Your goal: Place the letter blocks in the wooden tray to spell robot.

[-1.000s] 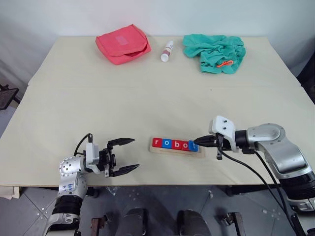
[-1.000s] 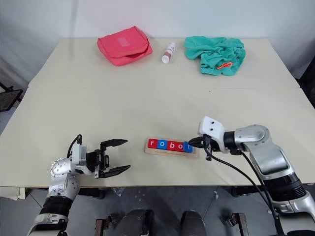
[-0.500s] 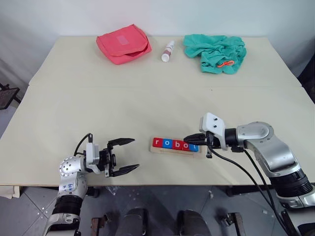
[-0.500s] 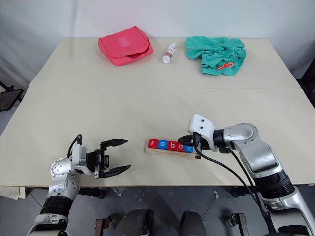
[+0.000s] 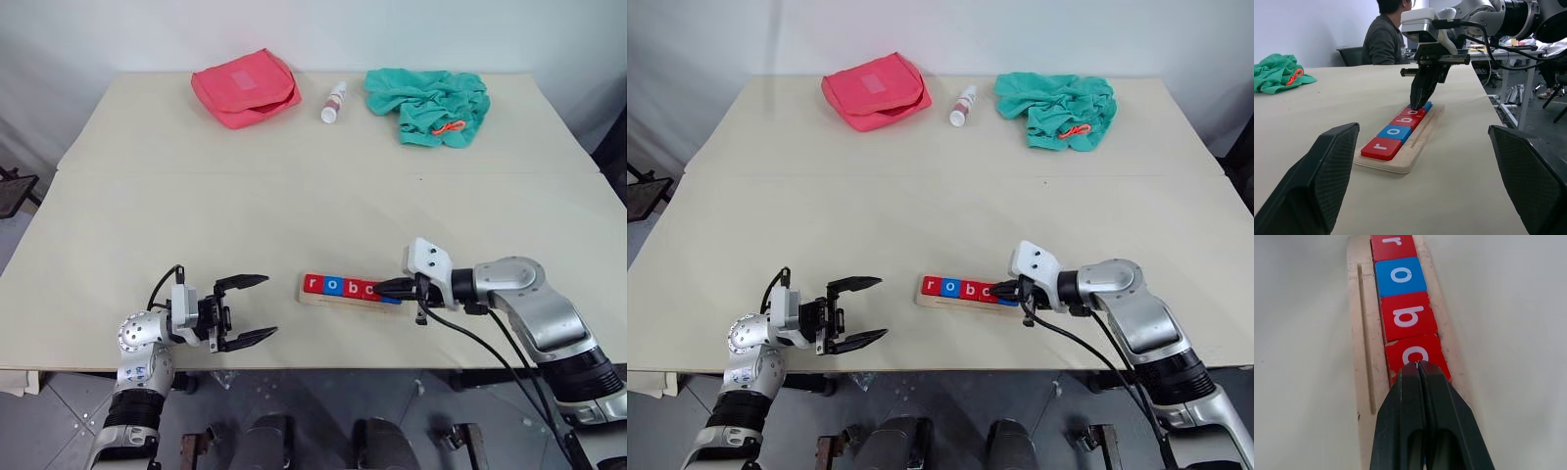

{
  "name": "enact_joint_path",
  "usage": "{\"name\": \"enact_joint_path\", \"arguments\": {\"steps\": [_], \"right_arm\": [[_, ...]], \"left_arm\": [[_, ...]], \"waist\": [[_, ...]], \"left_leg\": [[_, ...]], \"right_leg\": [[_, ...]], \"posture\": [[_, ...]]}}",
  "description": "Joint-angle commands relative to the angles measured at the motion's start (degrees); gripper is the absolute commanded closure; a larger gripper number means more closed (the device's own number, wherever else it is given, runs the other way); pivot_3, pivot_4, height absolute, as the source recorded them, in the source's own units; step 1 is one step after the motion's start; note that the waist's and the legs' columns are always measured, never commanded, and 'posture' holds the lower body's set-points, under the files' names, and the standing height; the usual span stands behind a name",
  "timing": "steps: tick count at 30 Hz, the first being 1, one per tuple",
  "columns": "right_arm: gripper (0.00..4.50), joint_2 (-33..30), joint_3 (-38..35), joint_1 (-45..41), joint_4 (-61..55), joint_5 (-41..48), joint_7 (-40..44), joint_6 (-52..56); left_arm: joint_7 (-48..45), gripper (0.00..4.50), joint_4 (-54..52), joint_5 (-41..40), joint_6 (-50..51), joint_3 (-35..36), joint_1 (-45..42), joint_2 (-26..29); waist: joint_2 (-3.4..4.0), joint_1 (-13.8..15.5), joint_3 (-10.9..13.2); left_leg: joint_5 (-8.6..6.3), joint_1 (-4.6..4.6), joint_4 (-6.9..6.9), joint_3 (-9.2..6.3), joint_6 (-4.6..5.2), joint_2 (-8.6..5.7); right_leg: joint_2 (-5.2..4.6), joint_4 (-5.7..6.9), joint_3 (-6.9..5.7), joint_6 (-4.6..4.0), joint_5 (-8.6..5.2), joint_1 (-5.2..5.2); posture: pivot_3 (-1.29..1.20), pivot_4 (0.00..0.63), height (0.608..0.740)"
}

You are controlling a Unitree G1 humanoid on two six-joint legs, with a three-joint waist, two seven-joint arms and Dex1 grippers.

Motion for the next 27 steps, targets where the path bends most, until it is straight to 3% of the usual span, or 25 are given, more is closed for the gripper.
{"name": "enact_joint_path", "arguments": {"steps": [1,9,14,18,22,27], "right_arm": [[4.44,-0.6,-1.6,0.3,-1.9,0.8,-0.5,0.2],[4.44,-1.8,-7.7,0.8,-4.4,5.1,-1.6,1.2],[4.44,-5.5,-14.3,8.3,-0.6,6.3,3.4,-9.5],[3.53,-7.0,-19.1,11.6,7.1,9.1,10.9,-20.7],[2.2,-7.3,-22.4,12.2,16.7,13.1,21.4,-30.1],[0.52,-8.6,-22.3,10.2,30.0,15.6,28.6,-40.7]], "left_arm": [[0.0,0.0,-1.0,-0.1,-0.3,0.2,0.3,-0.2],[0.1,0.0,-0.4,0.1,-0.4,0.3,-0.1,-0.1],[0.5,0.0,-0.4,-0.2,0.3,1.5,0.1,1.5],[2.2,0.0,-0.3,-0.3,2.1,3.1,-0.4,3.2],[3.0,0.0,0.0,-0.9,2.1,5.1,-0.7,4.9],[4.7,0.0,1.0,-0.3,1.2,7.8,-1.6,6.5]], "waist": [[0.0,0.0,0.0],[0.0,0.1,0.0],[-0.02,0.6,0.0],[-0.05,0.5,0.0],[-0.05,0.1,0.0],[-0.07,0.1,0.0]], "left_leg": [[0.0,0.0,0.0,0.0,0.0,0.0],[0.0,-0.01,-0.01,-0.02,0.0,0.0],[0.0,-0.02,-0.01,-0.05,0.0,-0.03],[0.0,0.03,0.0,0.08,0.01,0.0],[0.0,0.1,-0.01,0.09,0.0,0.03],[0.0,0.09,-0.01,0.06,0.01,0.03]], "right_leg": [[0.0,0.0,0.0,0.0,0.0,0.0],[0.0,0.0,0.0,0.0,0.0,0.0],[-0.01,-0.01,-0.01,0.0,0.0,0.02],[0.0,-0.03,0.0,0.0,0.0,0.06],[0.01,-0.05,0.0,0.0,0.0,0.12],[0.0,-0.06,-0.04,0.0,0.0,0.15]], "posture": [[0.0,0.15,0.74],[0.0,0.15,0.74],[0.0,0.15,0.74],[0.0,0.15,0.74],[0.0,0.15,0.74],[0.0,0.15,0.74]]}}
